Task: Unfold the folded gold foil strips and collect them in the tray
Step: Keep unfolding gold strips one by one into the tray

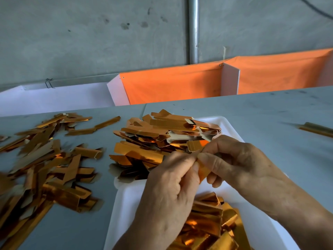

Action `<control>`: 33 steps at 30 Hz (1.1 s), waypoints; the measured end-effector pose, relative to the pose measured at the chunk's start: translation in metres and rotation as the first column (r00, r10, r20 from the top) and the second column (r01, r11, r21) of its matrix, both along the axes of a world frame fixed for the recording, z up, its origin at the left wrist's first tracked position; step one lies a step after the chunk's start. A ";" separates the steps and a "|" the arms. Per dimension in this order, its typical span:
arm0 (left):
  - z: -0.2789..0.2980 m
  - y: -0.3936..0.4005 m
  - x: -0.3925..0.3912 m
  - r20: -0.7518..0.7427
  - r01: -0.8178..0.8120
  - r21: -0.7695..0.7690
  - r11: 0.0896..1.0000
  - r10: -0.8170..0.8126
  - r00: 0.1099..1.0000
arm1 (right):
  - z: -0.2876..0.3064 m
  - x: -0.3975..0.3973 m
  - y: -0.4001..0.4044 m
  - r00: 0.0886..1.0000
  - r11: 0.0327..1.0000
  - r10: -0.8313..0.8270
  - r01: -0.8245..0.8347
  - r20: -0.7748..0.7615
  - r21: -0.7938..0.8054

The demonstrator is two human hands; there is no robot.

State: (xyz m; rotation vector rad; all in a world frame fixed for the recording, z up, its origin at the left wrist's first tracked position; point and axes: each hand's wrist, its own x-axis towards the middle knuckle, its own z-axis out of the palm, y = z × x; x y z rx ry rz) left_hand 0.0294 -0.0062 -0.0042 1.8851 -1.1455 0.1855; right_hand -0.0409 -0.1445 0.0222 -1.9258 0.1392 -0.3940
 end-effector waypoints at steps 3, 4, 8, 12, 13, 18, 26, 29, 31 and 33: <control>0.001 -0.001 0.000 0.075 -0.031 0.024 0.999 0.029 0.997 | -0.001 0.000 0.000 1.000 1.000 -0.008 0.008 0.013 -0.014; 0.002 -0.001 0.000 0.060 -0.035 0.018 0.999 0.034 0.998 | -0.001 0.000 0.000 1.000 1.000 0.000 0.000 0.017 -0.013; 0.002 0.003 0.002 -0.138 -0.072 -0.110 0.991 0.056 0.989 | 0.000 -0.001 -0.001 0.999 0.995 0.031 -0.035 0.042 0.094; 0.000 0.004 0.003 -0.246 -0.160 -0.191 0.968 0.110 0.963 | 0.001 0.000 -0.001 0.999 0.992 0.019 -0.023 0.037 0.122; -0.001 0.004 0.003 -0.215 -0.157 -0.197 0.968 0.113 0.970 | 0.000 0.001 -0.001 0.999 0.992 0.010 -0.014 0.033 0.123; -0.002 0.002 0.004 -0.098 -0.134 -0.238 0.962 0.114 0.989 | -0.001 0.001 -0.002 1.000 0.990 -0.008 0.007 0.004 0.138; -0.002 0.004 0.003 -0.238 -0.183 -0.209 0.961 0.131 0.962 | 0.001 0.000 -0.003 0.994 0.987 0.074 -0.084 0.075 0.139; -0.002 0.005 0.002 -0.221 -0.193 -0.201 0.960 0.147 0.964 | -0.001 0.001 -0.003 0.993 0.986 0.087 -0.097 0.081 0.135; -0.001 0.004 0.002 -0.204 -0.205 -0.222 0.953 0.160 0.966 | 0.000 0.001 -0.003 0.990 0.982 0.099 -0.113 0.096 0.149; 0.000 0.003 0.001 -0.205 -0.198 -0.249 0.948 0.148 0.968 | 0.000 0.000 -0.003 0.990 0.979 0.104 -0.119 0.098 0.164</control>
